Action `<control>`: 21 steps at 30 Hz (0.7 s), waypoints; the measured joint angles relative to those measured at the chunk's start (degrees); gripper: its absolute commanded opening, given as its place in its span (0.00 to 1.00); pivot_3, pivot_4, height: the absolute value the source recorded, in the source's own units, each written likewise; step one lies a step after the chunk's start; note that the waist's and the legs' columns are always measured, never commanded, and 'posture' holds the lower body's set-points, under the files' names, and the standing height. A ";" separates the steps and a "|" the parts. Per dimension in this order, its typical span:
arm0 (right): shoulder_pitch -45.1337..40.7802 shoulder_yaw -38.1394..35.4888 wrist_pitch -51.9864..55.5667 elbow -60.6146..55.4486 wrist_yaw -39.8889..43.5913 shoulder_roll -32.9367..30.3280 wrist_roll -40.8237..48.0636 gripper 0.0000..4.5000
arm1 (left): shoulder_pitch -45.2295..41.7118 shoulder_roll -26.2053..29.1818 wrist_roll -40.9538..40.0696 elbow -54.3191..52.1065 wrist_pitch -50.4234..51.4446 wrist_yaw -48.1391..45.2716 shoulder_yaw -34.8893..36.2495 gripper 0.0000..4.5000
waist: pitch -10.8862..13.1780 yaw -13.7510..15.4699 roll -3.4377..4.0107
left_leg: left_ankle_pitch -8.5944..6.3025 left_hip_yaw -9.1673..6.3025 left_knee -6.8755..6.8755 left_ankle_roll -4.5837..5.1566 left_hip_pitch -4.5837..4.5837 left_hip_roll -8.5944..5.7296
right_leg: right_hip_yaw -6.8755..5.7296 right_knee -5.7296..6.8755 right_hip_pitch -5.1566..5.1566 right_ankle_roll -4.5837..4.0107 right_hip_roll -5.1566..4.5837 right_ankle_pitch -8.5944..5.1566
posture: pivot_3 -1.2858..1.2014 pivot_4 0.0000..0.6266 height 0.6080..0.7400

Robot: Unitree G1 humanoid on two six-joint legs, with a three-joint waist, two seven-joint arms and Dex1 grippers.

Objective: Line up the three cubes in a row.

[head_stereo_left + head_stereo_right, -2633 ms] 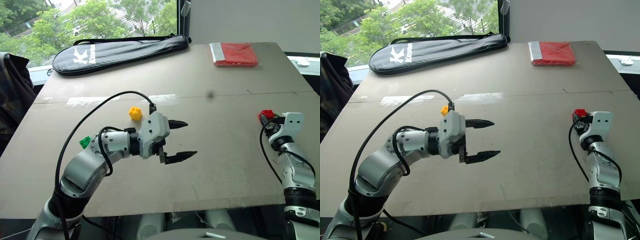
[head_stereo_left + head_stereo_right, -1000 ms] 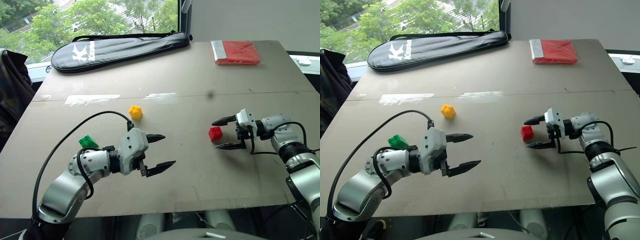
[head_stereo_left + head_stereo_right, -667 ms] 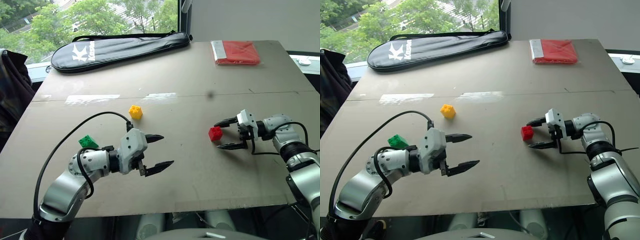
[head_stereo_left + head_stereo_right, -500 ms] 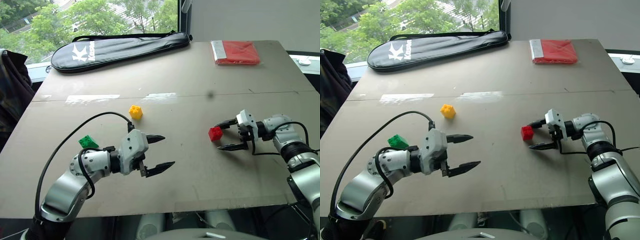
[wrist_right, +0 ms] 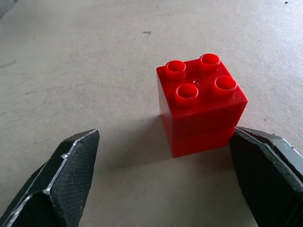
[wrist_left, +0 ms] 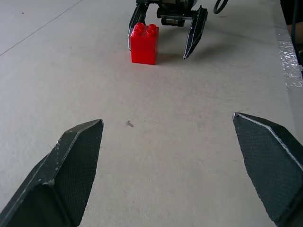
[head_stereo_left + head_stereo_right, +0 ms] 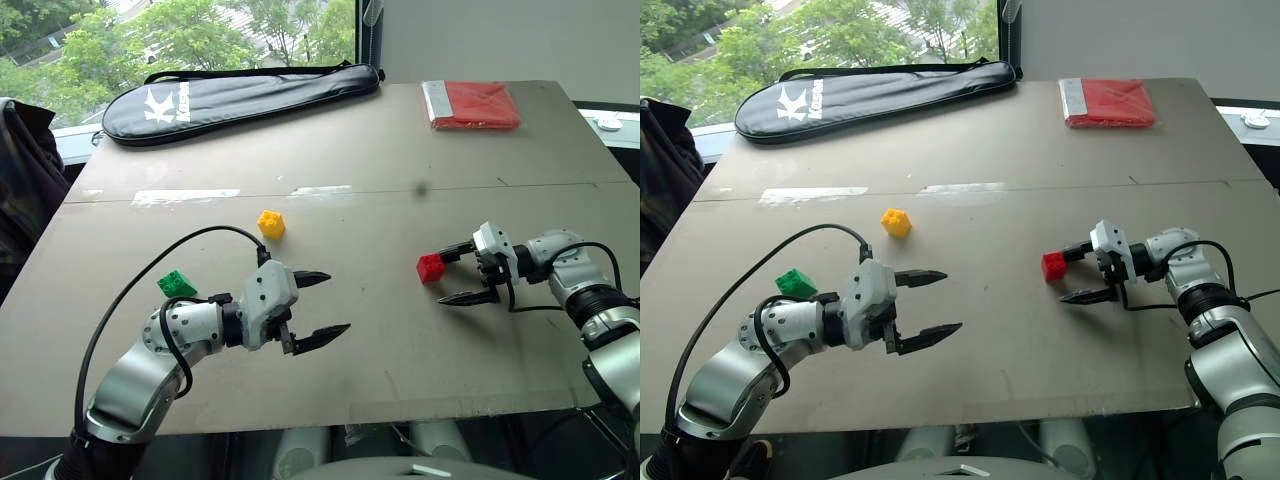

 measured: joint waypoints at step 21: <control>1.53 0.54 0.49 -2.60 0.03 -1.68 0.85 0.99 | -0.10 -0.01 1.16 1.37 -1.23 -1.23 -0.03 1.00 | 0.00 0.05 0.00 | 0.00 0.00 0.00 0.00 0.01 0.00 | 0.00 0.00 0.00 0.00 0.00 0.00 | 0.52 0.24 0.70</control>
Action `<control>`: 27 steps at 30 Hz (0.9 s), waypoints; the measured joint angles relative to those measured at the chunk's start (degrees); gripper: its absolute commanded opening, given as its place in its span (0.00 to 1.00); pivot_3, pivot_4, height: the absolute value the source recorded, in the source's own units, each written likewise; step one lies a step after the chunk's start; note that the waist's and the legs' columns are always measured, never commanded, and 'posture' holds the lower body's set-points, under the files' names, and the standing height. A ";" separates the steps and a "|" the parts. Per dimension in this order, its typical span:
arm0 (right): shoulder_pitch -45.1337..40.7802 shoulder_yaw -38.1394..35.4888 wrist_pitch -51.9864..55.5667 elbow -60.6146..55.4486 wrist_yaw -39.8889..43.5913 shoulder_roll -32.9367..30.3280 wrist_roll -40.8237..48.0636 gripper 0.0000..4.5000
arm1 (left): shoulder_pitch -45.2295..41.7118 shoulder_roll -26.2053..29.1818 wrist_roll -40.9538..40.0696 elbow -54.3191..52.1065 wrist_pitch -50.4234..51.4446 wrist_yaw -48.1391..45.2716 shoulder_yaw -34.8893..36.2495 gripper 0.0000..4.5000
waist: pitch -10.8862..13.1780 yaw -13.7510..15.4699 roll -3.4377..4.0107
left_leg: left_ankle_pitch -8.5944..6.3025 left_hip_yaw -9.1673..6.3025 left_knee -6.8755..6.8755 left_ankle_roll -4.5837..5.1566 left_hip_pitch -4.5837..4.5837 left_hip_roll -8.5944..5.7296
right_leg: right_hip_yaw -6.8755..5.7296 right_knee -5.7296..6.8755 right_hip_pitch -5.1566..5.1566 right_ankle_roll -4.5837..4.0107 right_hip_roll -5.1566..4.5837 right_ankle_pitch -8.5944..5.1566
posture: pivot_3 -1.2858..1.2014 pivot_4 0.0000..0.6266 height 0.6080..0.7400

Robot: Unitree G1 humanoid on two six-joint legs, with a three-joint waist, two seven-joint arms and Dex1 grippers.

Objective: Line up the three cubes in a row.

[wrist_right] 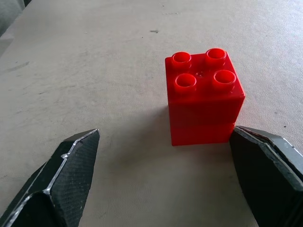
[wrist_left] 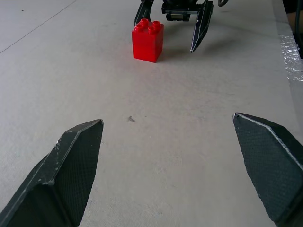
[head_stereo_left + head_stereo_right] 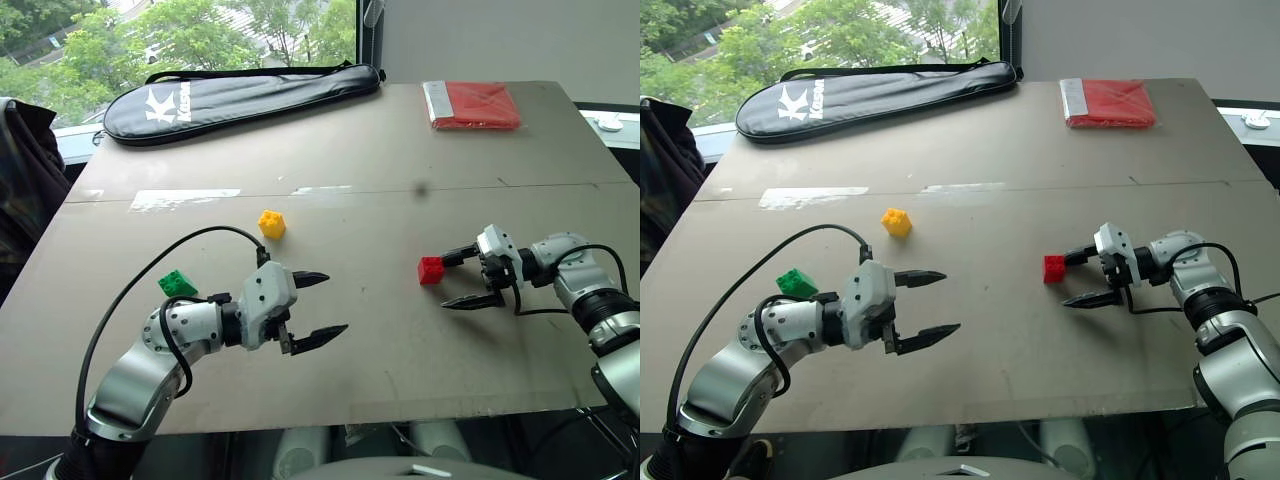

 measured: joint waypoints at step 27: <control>19.28 -24.67 13.51 -27.26 0.34 -5.81 14.48 0.99 | 28.96 -28.27 4.41 -2.72 -15.05 30.92 27.82 1.00 | 0.03 1.00 0.03 | -0.01 0.00 0.10 0.04 -0.13 -0.18 | -0.11 -0.08 0.02 -0.13 -0.42 -0.09 | 0.52 0.24 0.70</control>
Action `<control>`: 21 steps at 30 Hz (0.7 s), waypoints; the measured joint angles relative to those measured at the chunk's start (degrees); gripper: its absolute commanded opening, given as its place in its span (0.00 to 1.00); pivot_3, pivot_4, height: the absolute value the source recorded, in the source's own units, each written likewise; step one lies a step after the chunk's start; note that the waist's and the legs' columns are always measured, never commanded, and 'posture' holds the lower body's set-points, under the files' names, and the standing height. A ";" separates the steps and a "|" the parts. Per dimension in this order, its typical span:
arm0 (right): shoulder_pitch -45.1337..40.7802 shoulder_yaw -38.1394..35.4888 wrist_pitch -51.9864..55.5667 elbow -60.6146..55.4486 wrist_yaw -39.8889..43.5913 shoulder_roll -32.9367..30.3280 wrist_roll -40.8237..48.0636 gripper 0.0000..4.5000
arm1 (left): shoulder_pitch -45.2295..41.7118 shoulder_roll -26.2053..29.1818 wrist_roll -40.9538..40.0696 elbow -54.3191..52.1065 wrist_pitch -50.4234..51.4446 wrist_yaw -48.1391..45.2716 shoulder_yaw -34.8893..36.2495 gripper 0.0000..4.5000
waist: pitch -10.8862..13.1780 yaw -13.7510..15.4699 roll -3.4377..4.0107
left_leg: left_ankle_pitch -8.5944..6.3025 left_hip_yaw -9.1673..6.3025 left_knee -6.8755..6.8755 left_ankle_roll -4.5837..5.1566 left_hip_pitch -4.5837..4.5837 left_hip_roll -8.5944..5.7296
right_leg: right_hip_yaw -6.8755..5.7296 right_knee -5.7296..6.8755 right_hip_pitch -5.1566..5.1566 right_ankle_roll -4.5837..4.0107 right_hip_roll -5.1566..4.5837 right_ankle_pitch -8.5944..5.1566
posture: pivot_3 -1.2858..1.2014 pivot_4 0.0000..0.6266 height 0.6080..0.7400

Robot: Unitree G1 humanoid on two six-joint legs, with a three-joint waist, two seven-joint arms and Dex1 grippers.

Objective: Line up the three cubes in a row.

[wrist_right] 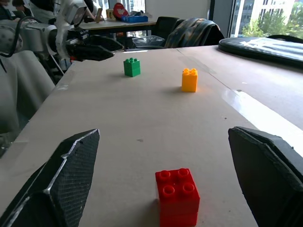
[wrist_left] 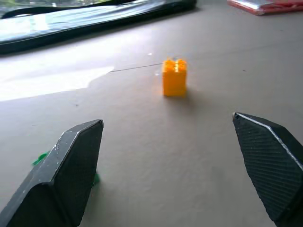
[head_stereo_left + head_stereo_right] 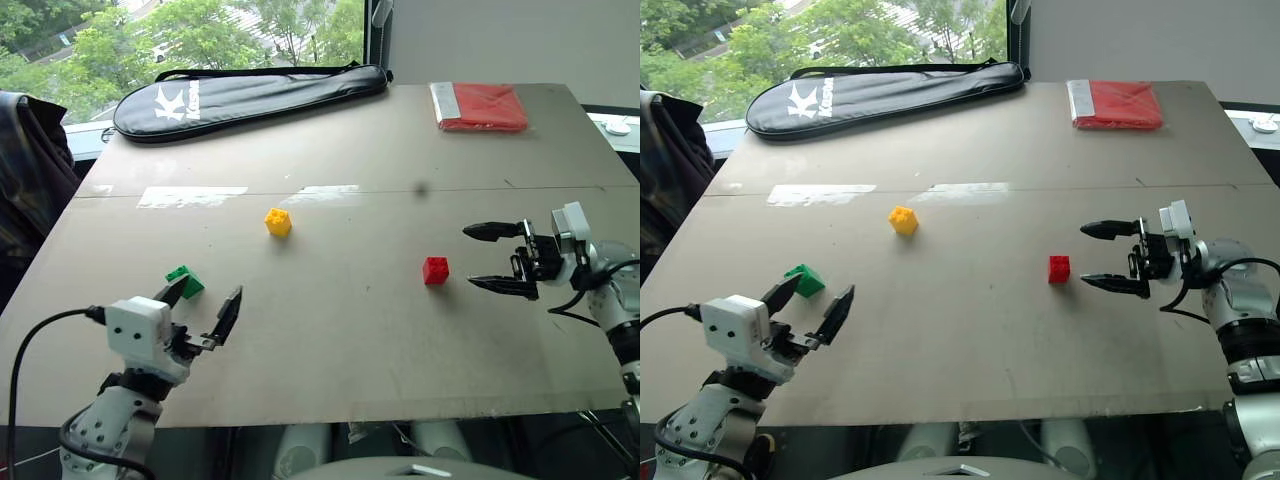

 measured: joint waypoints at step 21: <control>8.45 -0.01 -0.06 -11.80 0.01 -2.99 6.00 0.99 | -11.10 -5.77 14.86 12.35 2.63 17.94 -4.44 1.00 | -0.02 0.49 -0.12 | 0.00 -0.13 0.07 0.00 0.01 0.11 | -0.07 0.10 0.00 0.17 0.35 0.10 | 0.52 0.24 0.70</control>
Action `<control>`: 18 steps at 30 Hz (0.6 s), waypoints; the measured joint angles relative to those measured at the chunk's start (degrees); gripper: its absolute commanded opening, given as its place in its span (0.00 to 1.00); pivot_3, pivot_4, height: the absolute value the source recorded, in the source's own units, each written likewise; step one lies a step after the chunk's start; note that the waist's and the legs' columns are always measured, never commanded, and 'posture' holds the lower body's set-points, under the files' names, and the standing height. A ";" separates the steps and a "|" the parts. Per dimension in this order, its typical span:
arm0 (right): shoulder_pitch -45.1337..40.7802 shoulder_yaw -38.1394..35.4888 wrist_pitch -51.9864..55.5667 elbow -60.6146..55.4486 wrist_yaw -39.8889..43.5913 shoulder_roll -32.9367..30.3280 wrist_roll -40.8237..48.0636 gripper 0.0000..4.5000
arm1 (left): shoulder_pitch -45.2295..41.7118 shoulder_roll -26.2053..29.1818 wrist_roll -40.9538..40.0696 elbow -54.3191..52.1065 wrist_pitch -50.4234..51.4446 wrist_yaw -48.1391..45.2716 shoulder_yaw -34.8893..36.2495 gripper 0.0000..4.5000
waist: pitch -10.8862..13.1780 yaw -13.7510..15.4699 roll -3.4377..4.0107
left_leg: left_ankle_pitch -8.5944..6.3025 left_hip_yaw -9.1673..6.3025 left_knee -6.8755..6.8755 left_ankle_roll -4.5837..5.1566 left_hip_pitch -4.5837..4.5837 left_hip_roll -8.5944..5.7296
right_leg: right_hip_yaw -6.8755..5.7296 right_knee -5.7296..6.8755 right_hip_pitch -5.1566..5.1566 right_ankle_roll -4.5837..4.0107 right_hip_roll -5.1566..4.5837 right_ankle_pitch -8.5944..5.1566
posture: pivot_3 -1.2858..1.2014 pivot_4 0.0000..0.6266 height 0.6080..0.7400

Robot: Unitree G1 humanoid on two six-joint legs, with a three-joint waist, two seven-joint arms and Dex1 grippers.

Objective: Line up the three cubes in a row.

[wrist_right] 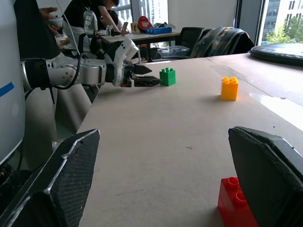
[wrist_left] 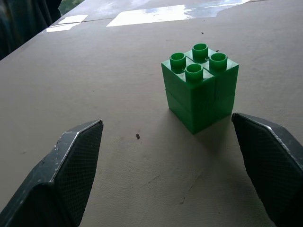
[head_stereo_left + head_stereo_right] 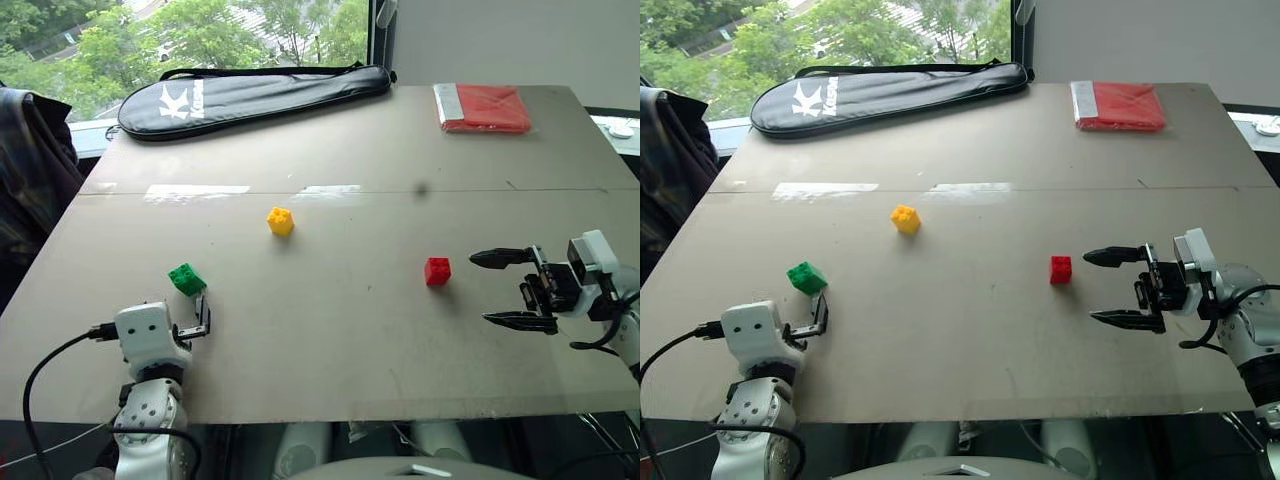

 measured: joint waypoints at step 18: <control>-0.85 -3.35 3.80 -1.94 0.01 3.47 -3.21 1.00 | -11.01 -5.27 3.27 2.94 6.08 11.61 -3.21 0.41 | -0.08 0.01 0.02 | 0.01 0.02 0.01 -0.01 0.14 -0.01 | 0.04 0.17 0.04 0.00 -0.01 0.01 | 0.52 0.24 0.70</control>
